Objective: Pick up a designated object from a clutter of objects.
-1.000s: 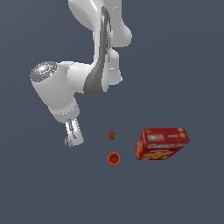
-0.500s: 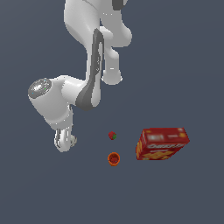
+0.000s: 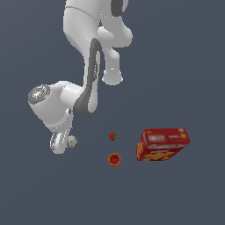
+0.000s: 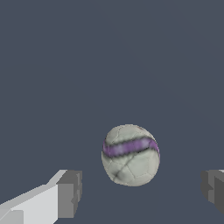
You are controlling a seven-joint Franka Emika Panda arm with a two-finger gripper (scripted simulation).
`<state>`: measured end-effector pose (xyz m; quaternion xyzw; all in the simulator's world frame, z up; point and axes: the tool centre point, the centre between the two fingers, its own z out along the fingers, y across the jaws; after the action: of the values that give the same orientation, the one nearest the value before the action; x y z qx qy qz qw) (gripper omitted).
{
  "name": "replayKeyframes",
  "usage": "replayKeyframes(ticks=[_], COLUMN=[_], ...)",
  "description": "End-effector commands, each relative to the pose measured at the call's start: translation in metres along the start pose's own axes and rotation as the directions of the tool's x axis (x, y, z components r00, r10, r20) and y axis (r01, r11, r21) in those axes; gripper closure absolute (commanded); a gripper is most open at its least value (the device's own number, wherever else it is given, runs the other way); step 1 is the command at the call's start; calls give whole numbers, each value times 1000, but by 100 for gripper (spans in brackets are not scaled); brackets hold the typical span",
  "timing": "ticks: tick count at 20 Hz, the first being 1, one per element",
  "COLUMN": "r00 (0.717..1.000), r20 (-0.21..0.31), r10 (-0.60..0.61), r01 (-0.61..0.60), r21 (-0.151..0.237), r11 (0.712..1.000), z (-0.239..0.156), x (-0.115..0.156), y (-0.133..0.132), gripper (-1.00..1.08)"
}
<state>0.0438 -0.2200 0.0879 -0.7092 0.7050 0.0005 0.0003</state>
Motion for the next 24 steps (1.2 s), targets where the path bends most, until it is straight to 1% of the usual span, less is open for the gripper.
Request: replayKeyframes(ticks=[1,6,14,19,20,24], r00=[1000,1000,1000,1000,1000,1000], r20=[-1,-1,-1,-1,-1,-1], r10=[9,4,9,9,9,9], r01=[-9,-4,-9,-9,-9,-9], r21=[0,0,0,0,0,0], r11=[1000,1000,1000,1000,1000,1000], z=[1,7,44,52,52,52], x=[1,1,1,1,1,1], y=[0,0,1,0,0,0], gripper=[-92,-92,-92,-92,108,108])
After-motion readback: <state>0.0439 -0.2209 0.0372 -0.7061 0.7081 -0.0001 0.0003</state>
